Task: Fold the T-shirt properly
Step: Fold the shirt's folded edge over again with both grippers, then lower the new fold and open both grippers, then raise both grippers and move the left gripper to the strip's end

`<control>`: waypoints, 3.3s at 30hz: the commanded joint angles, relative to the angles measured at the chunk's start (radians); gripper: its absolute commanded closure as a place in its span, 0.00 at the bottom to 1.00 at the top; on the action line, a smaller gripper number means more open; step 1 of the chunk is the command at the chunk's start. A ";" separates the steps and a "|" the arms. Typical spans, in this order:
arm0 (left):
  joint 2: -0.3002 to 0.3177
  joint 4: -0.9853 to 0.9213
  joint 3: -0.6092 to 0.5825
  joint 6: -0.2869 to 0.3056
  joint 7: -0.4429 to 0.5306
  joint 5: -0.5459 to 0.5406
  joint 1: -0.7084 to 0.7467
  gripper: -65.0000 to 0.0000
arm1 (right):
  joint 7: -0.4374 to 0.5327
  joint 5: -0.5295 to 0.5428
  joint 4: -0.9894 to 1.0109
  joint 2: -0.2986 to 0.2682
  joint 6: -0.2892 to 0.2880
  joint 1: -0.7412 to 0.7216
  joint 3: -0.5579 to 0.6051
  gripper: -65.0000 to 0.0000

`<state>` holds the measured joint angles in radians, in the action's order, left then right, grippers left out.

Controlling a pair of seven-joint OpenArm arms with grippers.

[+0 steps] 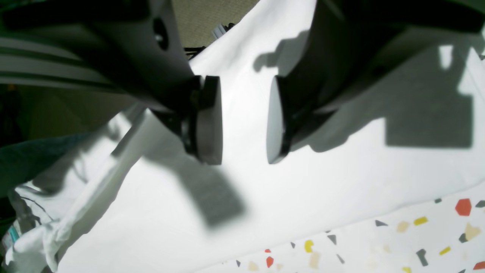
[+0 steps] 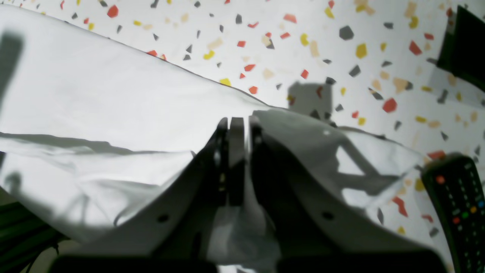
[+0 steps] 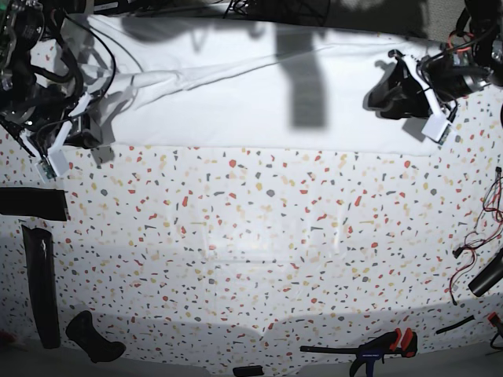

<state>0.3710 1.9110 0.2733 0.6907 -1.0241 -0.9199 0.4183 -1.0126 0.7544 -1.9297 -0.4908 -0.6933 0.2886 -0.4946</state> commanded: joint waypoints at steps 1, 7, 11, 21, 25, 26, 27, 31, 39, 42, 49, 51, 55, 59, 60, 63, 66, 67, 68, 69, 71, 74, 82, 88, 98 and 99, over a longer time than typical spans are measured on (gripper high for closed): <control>0.011 0.014 0.006 0.007 0.013 -0.023 -0.002 0.70 | 0.009 0.005 -0.007 -0.016 -0.005 -0.006 -0.007 1.00; 0.011 0.014 0.006 0.007 0.000 -0.023 0.009 0.70 | -0.048 0.005 -0.005 -0.016 -0.005 -0.006 -0.007 0.93; 0.011 0.014 0.006 0.007 0.001 -0.023 0.027 0.70 | -0.011 0.005 -0.005 -0.016 -0.005 -0.006 -0.007 0.70; 0.011 0.014 0.006 0.007 0.000 -0.023 0.034 0.70 | 0.014 0.041 -0.006 -0.022 -0.005 -0.021 -0.010 0.70; 0.011 0.014 0.006 0.007 0.000 -0.023 0.034 0.70 | -0.098 0.386 -0.014 -0.019 -0.005 -0.028 -0.010 0.70; 0.011 0.014 0.006 0.007 0.000 -0.023 0.034 0.70 | -0.163 0.462 -0.019 -0.014 -0.005 -0.028 -0.010 0.70; 0.011 0.014 0.006 0.007 0.000 -0.023 0.034 0.70 | -0.230 0.512 -0.021 -0.005 -0.005 -0.028 -0.009 0.70; 0.011 0.014 0.006 0.007 0.000 -0.023 0.034 0.70 | -0.384 0.544 -0.020 0.064 -0.005 -0.019 -0.009 0.70; 0.011 0.014 0.006 0.007 0.000 -0.023 0.034 0.70 | -0.285 0.270 0.070 0.109 -0.005 0.061 -0.009 0.70; 0.012 0.014 0.006 0.007 0.000 -0.023 0.034 0.70 | -0.229 0.190 0.128 0.109 -0.005 0.108 -0.009 0.70; 0.011 0.014 0.006 0.007 0.000 -0.023 0.034 0.70 | -0.124 0.093 0.206 0.109 -0.005 0.146 -0.009 0.70; 0.011 0.014 0.006 0.007 0.000 -0.023 0.034 0.70 | -0.097 0.106 0.206 0.109 -0.005 0.137 -0.009 0.70; 0.011 0.014 0.006 0.007 0.001 -0.022 0.033 0.70 | -0.132 0.238 0.192 0.108 -0.005 0.100 -0.009 0.70; 0.012 0.014 0.006 0.007 0.002 -0.022 0.033 0.70 | -0.224 0.412 0.132 0.109 -0.005 0.071 -0.009 0.70; 0.012 0.014 0.006 0.007 0.002 -0.022 0.033 0.70 | -0.232 0.448 0.114 0.109 -0.005 0.068 -0.009 0.70; 0.011 0.014 0.006 0.007 0.005 -0.022 0.033 0.70 | -0.228 0.496 0.084 0.109 -0.005 0.055 -0.009 0.70; 0.011 0.014 0.006 0.007 0.005 -0.022 0.033 0.70 | -0.217 0.457 0.084 0.113 -0.005 0.041 -0.009 0.70; 0.011 0.014 0.006 0.007 0.005 -0.022 0.033 0.70 | -0.201 0.437 0.086 0.117 -0.005 0.041 -0.009 0.70; 0.011 0.014 0.006 0.007 0.005 -0.022 0.033 0.70 | -0.181 0.420 0.089 0.122 -0.005 0.042 -0.009 0.70; 0.011 0.014 0.006 0.007 0.008 -0.023 0.033 0.70 | -0.165 0.403 0.092 0.133 -0.005 0.041 -0.009 0.70; 0.011 0.014 0.006 0.007 0.008 -0.023 0.033 0.70 | -0.145 0.355 0.093 0.164 -0.005 0.041 -0.008 0.70; 0.011 0.014 0.006 0.007 0.008 -0.023 0.034 0.70 | -0.077 0.195 0.100 0.226 -0.005 0.041 -0.008 0.70; 0.012 0.014 0.006 0.007 0.007 -0.023 0.033 0.70 | 0.091 -0.012 0.249 0.252 -0.005 0.022 -0.006 0.70; 0.012 0.013 0.006 0.007 0.007 -0.023 0.034 0.70 | -0.029 0.171 0.116 0.208 -0.005 0.022 -0.010 0.70; -0.032 -0.074 0.006 0.007 0.196 0.083 0.025 0.70 | 0.114 -0.086 0.050 0.217 -0.005 0.022 -0.010 0.70; -0.047 -0.107 0.006 0.007 0.209 0.111 0.017 0.70 | 0.122 -0.111 0.055 0.216 -0.005 0.022 -0.010 0.70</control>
<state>0.3122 1.7870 0.2741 0.6899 -0.8364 -0.7872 0.4374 -0.9150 0.6224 -1.8595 -0.2630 -0.6930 0.3161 -0.4988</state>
